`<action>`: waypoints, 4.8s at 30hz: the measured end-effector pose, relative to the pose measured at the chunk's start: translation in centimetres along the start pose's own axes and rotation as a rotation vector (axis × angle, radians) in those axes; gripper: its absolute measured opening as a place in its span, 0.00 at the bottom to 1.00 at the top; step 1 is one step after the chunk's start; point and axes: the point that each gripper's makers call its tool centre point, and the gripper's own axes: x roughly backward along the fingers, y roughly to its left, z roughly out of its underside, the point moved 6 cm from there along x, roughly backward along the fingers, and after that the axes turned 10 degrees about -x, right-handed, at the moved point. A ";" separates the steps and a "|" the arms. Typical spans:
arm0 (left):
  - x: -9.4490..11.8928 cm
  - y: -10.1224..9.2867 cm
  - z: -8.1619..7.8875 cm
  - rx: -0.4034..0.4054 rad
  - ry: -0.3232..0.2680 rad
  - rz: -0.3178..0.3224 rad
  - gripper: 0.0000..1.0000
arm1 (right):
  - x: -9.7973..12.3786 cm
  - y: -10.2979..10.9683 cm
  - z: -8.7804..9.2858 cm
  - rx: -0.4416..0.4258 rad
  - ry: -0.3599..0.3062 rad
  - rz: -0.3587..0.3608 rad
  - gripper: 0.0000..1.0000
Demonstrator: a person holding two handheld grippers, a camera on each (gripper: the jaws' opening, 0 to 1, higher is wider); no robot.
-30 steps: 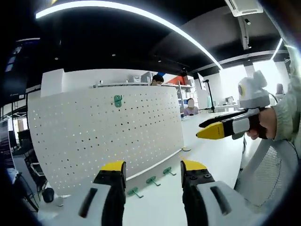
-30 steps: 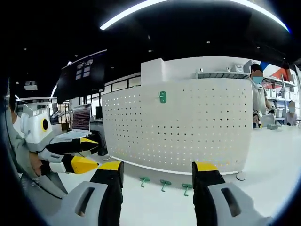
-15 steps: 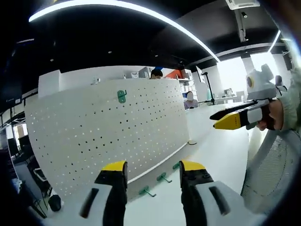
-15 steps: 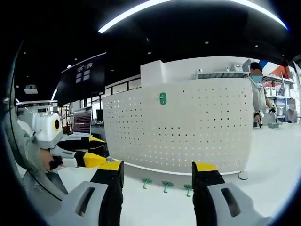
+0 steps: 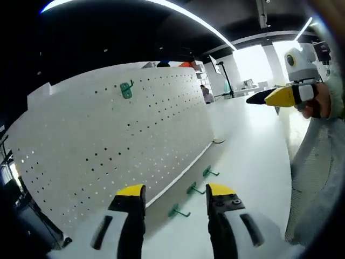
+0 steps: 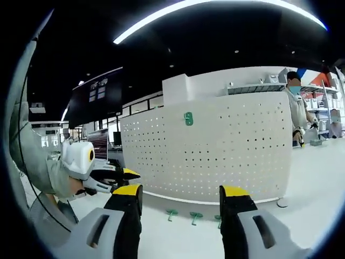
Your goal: Insert the hook assembly into the mounting plate slot until the hook locks in place.
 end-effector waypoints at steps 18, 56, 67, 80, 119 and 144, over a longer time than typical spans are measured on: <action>-7.6 2.3 6.6 -0.137 0.242 0.295 0.28 | -0.1 -0.2 0.1 -0.039 0.004 0.005 0.55; -12.6 1.1 10.7 -0.135 0.397 0.521 0.09 | -0.1 -1.4 0.3 -0.114 0.003 0.049 0.55; -12.6 0.6 10.4 -0.129 0.407 0.517 0.04 | 0.1 -1.7 0.3 -0.133 -0.002 0.062 0.54; -12.7 0.8 10.6 -0.163 0.427 0.503 0.03 | 0.1 -1.9 0.3 -0.137 -0.003 0.068 0.53; -5.8 3.3 4.9 -0.134 0.319 0.313 0.04 | -0.2 -0.4 0.6 -0.064 0.029 0.001 0.51; 0.3 2.0 0.8 -0.094 0.177 0.198 0.04 | -0.7 1.1 1.3 0.009 0.081 -0.075 0.50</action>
